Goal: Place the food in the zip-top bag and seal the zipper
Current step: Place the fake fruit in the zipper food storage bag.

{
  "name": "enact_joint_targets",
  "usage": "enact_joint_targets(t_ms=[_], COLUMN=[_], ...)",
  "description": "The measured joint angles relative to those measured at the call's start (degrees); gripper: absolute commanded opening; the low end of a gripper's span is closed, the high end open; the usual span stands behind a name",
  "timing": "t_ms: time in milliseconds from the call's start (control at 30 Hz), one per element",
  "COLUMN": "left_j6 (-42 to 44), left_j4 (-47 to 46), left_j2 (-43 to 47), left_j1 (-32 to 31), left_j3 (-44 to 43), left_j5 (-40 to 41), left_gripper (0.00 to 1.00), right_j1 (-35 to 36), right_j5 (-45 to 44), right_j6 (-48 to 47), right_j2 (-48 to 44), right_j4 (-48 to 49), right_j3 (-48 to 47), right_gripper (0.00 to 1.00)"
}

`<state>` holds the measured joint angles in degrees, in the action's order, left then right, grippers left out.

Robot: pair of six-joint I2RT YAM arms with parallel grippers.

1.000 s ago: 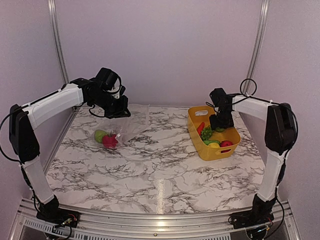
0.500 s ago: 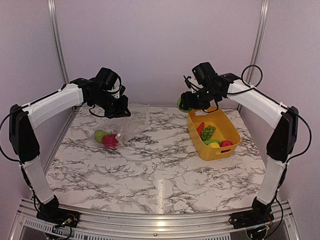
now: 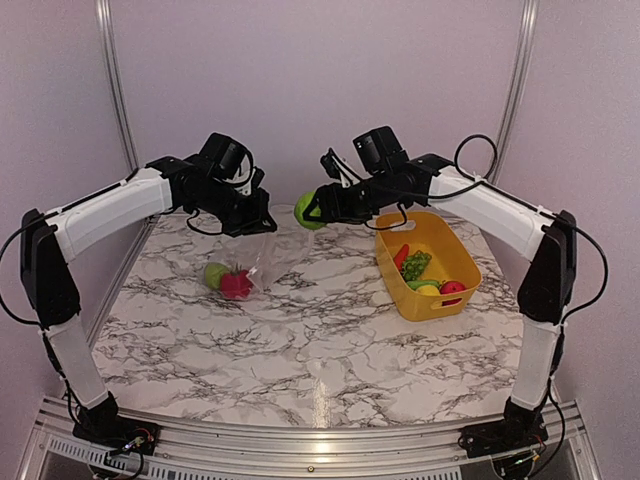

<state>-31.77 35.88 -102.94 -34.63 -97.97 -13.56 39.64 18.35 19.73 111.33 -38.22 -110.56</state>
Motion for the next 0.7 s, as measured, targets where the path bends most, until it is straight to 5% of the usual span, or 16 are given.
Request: enact_joint_targets(t_ms=[367, 700], left_j6=[-3.04, -4.13], left_j4=[-2.91, -2.84], left_j2=[-0.02, -0.02], left_j1=[-1.11, -0.96], left_j3=[-1.55, -1.55], left_j5=[-1.81, -2.03], left_gripper=[0.00, 0.00], right_j1=[0.26, 4.31], right_j5=[2.60, -6.01], right_j6=[0.63, -2.27], right_j2=[0.63, 4.11], right_j4=[2.40, -2.36], right_j3=[0.04, -6.84], right_gripper=[0.56, 0.61])
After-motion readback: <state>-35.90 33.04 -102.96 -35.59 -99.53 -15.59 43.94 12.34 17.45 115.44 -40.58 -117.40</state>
